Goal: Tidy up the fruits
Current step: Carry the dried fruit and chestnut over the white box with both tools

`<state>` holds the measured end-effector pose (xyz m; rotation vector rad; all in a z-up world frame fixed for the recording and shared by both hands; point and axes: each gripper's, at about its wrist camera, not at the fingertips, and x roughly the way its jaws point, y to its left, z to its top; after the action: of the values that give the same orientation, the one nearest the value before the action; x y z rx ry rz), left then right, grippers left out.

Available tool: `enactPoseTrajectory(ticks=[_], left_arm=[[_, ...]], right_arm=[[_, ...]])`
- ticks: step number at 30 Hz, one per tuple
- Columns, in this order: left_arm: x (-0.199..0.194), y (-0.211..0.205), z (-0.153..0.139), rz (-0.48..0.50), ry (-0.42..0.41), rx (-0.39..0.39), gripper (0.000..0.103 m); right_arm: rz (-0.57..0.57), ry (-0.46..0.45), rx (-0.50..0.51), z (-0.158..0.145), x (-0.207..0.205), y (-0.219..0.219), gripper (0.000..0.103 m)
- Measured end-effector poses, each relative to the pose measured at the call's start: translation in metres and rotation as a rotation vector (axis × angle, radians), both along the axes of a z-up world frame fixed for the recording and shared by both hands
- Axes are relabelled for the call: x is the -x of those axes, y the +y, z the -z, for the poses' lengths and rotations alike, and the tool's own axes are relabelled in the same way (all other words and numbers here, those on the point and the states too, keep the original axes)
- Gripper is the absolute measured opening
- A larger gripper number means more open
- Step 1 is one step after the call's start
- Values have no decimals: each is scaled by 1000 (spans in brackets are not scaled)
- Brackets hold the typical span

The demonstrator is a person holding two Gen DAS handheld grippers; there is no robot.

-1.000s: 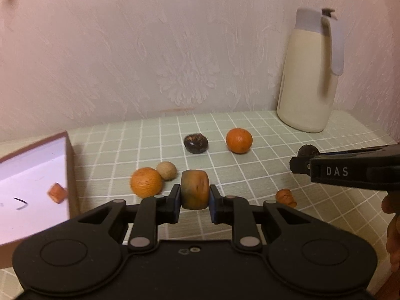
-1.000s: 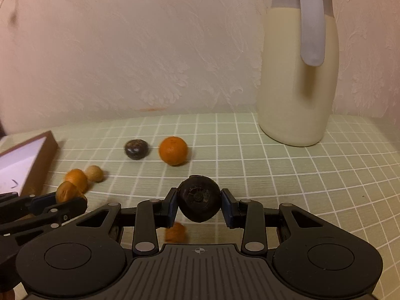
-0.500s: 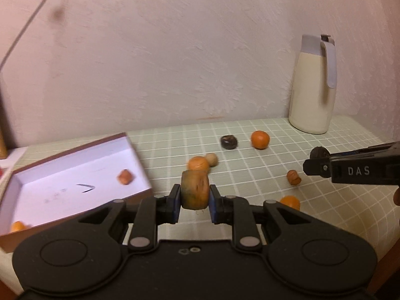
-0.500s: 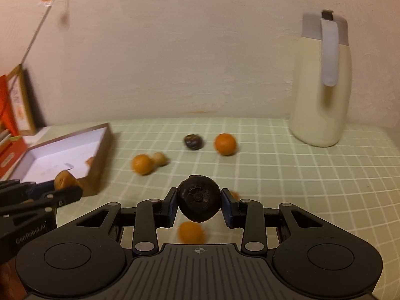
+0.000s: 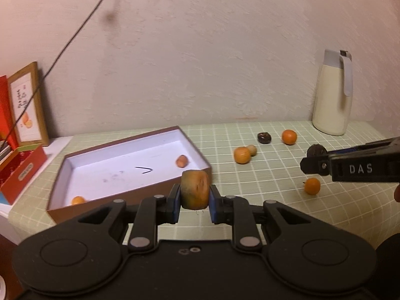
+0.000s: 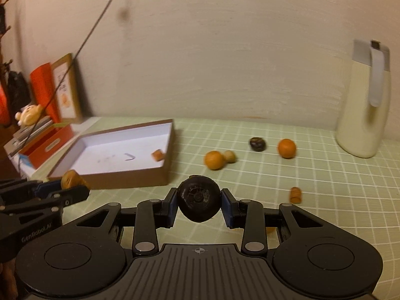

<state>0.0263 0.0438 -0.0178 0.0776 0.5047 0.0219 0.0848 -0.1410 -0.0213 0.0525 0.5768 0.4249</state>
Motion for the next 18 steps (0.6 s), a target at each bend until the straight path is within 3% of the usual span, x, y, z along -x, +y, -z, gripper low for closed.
enactPoseTrajectory(ticks=[18], left_arm=[[39, 69, -27, -150, -80, 50, 12]], right_arm=[[-158, -95, 32, -37, 33, 66, 37]])
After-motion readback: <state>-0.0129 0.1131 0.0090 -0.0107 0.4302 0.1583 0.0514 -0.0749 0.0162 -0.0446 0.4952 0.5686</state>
